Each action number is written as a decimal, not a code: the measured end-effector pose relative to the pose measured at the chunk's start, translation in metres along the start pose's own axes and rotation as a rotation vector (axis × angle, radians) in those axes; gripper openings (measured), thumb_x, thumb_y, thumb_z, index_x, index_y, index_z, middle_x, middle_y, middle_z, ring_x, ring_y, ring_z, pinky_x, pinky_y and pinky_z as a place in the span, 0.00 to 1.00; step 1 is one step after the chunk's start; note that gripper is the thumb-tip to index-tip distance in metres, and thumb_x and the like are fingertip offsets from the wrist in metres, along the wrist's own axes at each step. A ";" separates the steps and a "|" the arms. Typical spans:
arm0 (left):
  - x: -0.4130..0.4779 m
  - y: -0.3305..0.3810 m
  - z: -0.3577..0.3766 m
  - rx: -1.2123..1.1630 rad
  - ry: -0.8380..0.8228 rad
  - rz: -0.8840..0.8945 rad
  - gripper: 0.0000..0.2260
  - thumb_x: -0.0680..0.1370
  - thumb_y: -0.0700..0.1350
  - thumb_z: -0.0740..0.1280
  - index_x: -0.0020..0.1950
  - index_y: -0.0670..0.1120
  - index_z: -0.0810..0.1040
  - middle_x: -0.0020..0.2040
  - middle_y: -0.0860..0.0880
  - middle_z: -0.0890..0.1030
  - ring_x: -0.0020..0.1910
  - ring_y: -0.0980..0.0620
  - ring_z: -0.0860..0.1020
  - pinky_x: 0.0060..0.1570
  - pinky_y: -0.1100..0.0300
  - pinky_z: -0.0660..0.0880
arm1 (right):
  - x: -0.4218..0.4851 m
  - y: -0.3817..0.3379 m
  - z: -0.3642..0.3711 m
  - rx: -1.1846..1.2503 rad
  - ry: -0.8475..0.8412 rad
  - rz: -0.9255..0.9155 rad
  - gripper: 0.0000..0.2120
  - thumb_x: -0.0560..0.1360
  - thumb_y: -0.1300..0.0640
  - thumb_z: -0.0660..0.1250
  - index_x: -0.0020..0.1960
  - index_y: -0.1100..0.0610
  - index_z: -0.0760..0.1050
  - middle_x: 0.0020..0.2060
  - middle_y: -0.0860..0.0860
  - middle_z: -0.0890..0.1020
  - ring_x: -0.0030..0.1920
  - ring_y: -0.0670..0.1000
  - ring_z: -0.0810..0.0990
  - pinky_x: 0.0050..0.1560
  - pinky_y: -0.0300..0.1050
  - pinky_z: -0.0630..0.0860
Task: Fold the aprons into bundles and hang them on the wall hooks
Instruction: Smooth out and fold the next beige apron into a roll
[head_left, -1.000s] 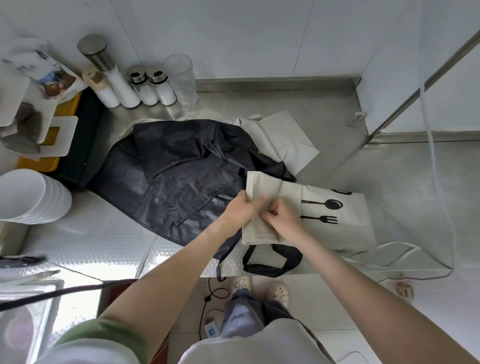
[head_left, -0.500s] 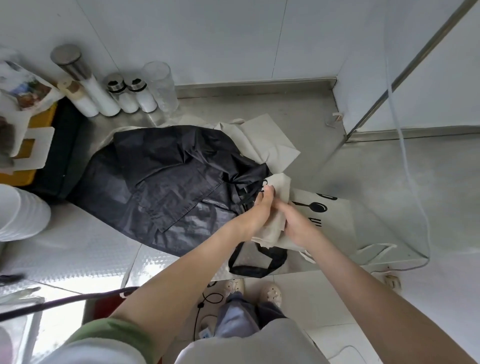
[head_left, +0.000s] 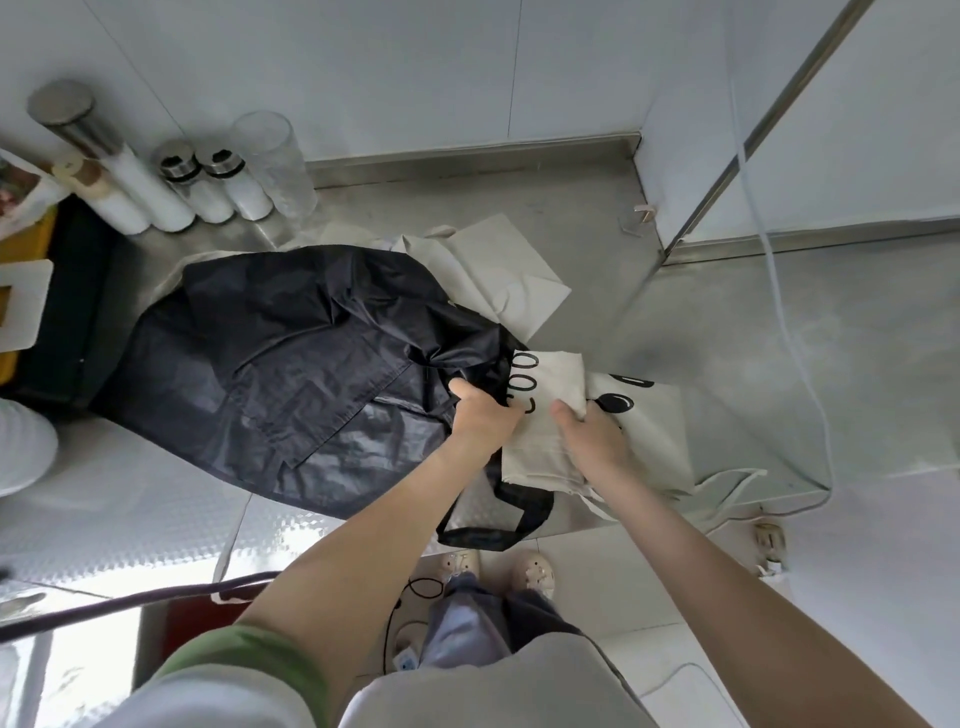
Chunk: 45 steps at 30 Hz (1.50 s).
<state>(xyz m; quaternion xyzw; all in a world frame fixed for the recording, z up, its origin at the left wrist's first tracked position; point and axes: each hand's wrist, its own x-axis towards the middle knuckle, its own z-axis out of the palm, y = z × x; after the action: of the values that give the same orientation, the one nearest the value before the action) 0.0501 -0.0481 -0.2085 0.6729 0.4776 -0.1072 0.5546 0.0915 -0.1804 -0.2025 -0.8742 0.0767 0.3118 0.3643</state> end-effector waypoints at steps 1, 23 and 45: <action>-0.002 0.000 0.001 0.029 0.015 0.009 0.24 0.74 0.47 0.71 0.52 0.44 0.54 0.50 0.45 0.72 0.50 0.45 0.75 0.52 0.49 0.78 | -0.001 -0.001 -0.002 -0.022 0.027 -0.014 0.19 0.80 0.46 0.60 0.62 0.60 0.69 0.54 0.54 0.77 0.57 0.57 0.75 0.46 0.44 0.62; -0.017 0.013 0.014 -0.322 -0.426 0.109 0.25 0.69 0.32 0.68 0.64 0.48 0.69 0.55 0.45 0.81 0.56 0.45 0.80 0.53 0.48 0.78 | 0.029 -0.001 -0.006 0.100 -0.005 -0.117 0.19 0.74 0.53 0.70 0.55 0.53 0.61 0.56 0.51 0.68 0.59 0.51 0.68 0.62 0.48 0.67; -0.020 0.024 0.011 -0.231 -0.195 0.065 0.25 0.78 0.50 0.67 0.69 0.44 0.61 0.58 0.48 0.74 0.54 0.51 0.74 0.54 0.57 0.73 | 0.023 -0.014 -0.018 0.885 -0.407 0.158 0.18 0.79 0.53 0.63 0.65 0.61 0.73 0.57 0.61 0.81 0.53 0.59 0.82 0.46 0.51 0.80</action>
<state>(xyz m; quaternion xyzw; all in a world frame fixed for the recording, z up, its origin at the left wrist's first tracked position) 0.0627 -0.0663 -0.1833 0.6061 0.4086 -0.0983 0.6754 0.1239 -0.1805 -0.1988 -0.5484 0.1952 0.4406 0.6834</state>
